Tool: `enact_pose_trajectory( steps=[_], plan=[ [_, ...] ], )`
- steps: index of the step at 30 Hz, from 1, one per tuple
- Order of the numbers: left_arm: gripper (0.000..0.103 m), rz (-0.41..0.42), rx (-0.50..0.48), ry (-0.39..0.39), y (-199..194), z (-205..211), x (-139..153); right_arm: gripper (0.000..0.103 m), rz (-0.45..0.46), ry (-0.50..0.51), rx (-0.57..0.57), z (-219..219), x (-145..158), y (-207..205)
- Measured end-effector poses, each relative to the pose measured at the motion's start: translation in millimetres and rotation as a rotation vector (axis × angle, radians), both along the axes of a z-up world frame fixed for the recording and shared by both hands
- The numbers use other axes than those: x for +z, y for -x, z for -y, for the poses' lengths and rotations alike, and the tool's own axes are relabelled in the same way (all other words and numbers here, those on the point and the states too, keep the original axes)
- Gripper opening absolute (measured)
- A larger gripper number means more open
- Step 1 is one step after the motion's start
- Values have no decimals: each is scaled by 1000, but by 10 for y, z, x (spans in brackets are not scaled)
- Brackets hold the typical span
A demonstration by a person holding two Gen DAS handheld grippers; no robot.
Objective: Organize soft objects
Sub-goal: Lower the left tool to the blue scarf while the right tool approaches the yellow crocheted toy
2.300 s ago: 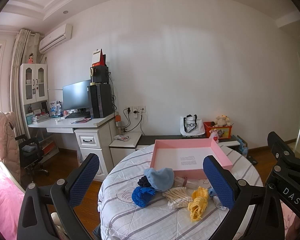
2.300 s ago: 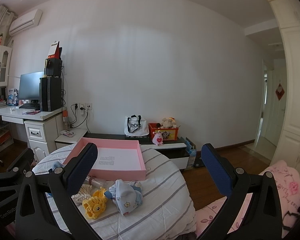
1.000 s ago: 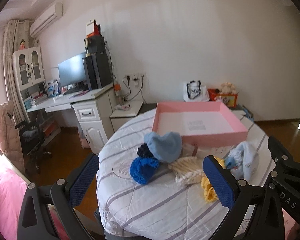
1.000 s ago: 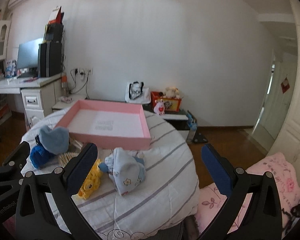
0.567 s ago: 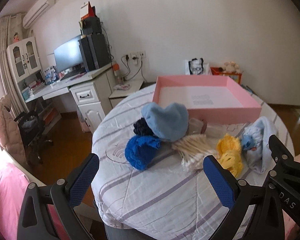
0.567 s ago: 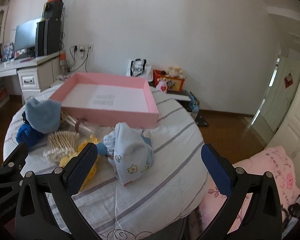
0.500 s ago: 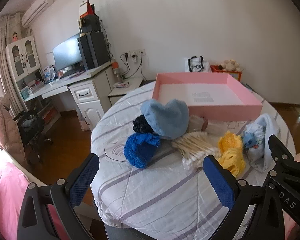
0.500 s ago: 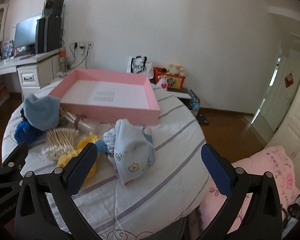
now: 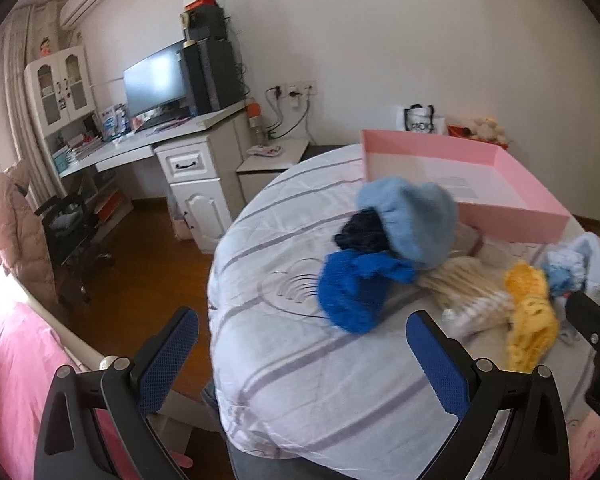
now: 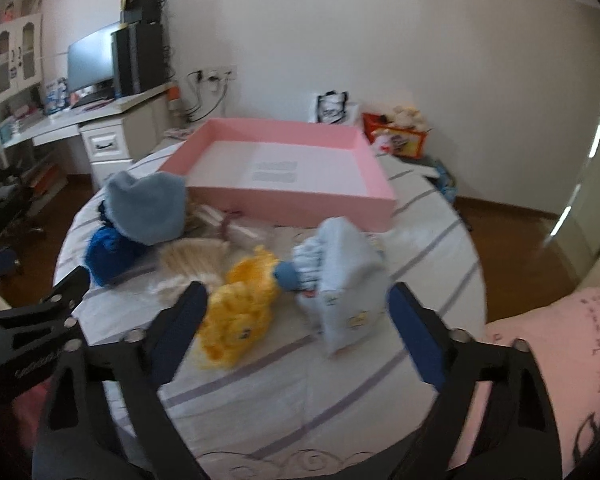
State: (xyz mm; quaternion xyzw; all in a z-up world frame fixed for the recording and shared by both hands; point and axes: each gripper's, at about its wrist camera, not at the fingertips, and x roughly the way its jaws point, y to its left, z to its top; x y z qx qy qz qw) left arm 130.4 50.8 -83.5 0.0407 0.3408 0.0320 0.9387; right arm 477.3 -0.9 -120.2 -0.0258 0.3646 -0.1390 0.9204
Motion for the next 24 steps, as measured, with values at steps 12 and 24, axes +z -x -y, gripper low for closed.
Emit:
enact_pose_trajectory(
  steps=[12, 24],
  plan=[
    [103, -26, 11, 38, -122, -263, -91, 37, -207, -131, 120, -192, -425, -364],
    [103, -69, -5, 84, -195, -234, -117, 25, -214, -144, 98, -40, -529, -502]
  ],
)
